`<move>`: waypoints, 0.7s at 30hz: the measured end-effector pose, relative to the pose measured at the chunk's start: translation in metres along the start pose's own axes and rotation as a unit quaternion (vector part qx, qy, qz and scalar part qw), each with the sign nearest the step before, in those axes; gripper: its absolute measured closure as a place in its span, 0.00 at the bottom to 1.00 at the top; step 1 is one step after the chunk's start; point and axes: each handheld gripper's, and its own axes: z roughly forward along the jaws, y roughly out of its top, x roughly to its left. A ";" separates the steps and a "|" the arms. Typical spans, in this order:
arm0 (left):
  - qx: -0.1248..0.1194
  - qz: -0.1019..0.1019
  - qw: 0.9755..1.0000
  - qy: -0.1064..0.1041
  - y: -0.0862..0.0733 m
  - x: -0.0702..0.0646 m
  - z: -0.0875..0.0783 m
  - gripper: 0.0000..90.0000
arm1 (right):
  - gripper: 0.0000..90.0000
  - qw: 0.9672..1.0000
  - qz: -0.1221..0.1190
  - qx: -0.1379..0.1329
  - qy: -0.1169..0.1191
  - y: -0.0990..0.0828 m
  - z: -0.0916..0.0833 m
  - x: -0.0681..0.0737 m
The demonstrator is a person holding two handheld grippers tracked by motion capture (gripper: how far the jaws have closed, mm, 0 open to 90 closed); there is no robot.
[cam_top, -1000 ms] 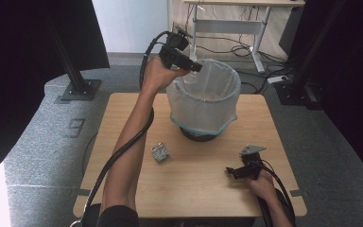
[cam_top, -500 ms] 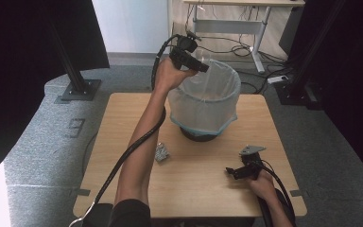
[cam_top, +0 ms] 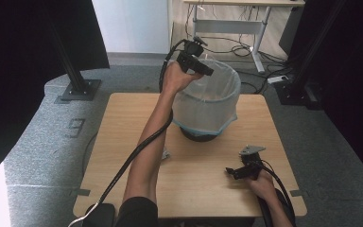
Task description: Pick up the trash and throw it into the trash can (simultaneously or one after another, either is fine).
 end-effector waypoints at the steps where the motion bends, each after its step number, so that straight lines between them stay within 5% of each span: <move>1: 0.000 -0.004 1.000 0.002 -0.001 0.000 0.003 0.20 | 0.00 1.000 0.000 0.000 0.000 0.000 0.000 0.000; 9: -0.004 -0.002 1.000 0.003 -0.002 0.000 0.001 0.03 | 0.00 1.000 -0.001 0.001 0.002 0.000 0.000 0.000; 21: -0.010 0.013 1.000 -0.008 -0.013 0.000 -0.018 0.00 | 0.00 1.000 0.000 0.000 0.002 0.000 0.000 0.000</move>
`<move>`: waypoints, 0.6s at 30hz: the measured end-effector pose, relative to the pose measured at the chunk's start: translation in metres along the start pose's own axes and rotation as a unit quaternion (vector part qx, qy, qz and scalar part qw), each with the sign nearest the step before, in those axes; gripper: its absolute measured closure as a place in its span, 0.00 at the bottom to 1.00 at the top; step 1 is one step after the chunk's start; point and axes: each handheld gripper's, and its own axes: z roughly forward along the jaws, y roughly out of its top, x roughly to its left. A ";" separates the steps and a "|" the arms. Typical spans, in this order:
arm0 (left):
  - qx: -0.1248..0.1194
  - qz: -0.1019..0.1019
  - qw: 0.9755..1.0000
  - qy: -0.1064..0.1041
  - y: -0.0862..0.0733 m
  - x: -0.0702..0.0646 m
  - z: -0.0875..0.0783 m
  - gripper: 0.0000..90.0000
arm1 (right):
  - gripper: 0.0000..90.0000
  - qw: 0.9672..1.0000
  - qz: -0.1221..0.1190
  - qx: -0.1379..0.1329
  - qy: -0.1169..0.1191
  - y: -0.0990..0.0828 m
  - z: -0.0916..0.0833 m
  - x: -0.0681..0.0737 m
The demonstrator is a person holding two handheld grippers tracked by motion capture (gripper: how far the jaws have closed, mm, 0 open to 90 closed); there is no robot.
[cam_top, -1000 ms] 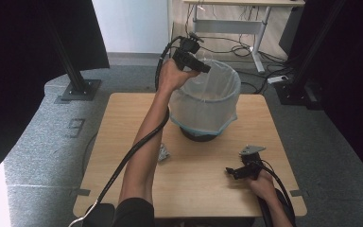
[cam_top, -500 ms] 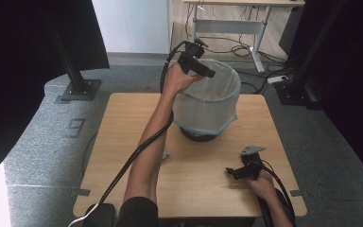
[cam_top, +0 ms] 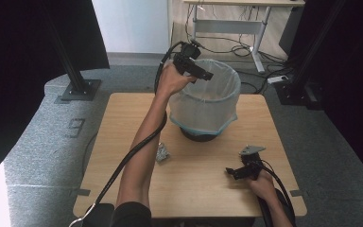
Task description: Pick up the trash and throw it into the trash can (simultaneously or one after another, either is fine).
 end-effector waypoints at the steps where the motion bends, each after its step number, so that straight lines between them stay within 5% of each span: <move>1: 0.000 0.000 1.000 0.000 -0.001 0.000 -0.002 0.00 | 0.00 1.000 0.000 0.000 0.000 0.000 0.000 0.000; 18: -0.019 0.012 1.000 0.005 -0.021 0.003 -0.044 0.00 | 0.00 1.000 0.000 0.000 0.000 0.000 0.000 0.000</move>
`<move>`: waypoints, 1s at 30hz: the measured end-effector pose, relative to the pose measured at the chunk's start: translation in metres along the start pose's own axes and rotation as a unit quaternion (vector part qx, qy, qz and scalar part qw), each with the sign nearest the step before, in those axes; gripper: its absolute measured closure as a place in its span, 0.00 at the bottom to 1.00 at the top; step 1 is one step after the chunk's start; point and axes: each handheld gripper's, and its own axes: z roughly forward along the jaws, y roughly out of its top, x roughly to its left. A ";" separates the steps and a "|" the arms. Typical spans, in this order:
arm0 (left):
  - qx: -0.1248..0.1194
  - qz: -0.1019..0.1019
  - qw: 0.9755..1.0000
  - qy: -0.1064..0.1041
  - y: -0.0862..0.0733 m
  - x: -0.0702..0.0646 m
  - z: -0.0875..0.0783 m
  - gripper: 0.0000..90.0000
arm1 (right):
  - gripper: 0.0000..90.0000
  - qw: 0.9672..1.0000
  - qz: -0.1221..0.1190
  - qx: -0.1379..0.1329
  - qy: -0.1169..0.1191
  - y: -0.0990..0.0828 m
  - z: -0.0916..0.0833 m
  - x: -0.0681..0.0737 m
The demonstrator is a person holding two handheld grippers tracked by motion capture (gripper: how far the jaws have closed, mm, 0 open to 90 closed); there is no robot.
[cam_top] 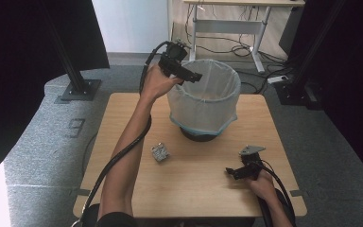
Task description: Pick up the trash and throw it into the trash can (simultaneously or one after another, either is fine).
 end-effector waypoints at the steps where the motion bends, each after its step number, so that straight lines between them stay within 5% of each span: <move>1: 0.001 0.003 1.000 0.001 -0.003 0.000 -0.004 0.00 | 0.00 1.000 0.000 0.000 0.000 0.000 0.000 0.000; 12: -0.018 0.002 1.000 -0.006 -0.021 0.001 -0.026 0.00 | 0.00 1.000 0.000 0.000 0.001 0.000 0.000 0.000; 30: -0.040 0.002 0.999 -0.010 -0.063 0.002 -0.036 0.00 | 0.00 1.000 0.000 0.001 0.001 0.000 0.000 0.000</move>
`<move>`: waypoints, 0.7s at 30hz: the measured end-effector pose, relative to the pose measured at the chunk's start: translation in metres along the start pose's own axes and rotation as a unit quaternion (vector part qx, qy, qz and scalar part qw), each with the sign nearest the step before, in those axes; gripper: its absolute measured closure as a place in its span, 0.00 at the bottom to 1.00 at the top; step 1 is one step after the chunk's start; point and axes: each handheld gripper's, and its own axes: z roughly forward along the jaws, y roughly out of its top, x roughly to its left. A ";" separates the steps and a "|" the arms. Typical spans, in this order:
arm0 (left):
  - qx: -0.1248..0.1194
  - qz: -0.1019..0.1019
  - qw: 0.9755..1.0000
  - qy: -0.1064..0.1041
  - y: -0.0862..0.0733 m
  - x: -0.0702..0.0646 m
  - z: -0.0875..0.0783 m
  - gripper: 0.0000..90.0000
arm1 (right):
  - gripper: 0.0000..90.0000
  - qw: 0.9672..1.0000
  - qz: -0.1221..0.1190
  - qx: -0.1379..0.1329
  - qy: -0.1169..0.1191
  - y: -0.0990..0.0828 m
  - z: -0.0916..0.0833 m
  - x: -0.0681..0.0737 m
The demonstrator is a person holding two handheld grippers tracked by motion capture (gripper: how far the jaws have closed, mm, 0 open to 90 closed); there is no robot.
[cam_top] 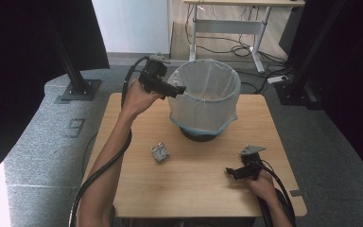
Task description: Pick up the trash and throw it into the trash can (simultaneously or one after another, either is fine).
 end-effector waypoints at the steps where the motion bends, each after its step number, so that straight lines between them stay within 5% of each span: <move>1: -0.001 -0.001 1.000 0.001 -0.004 0.001 -0.001 0.00 | 0.00 1.000 -0.001 -0.001 -0.001 0.000 0.000 0.000; 21: -0.010 -0.015 1.000 -0.003 -0.051 0.003 -0.007 0.00 | 0.00 1.000 -0.001 0.001 -0.001 0.000 0.000 0.000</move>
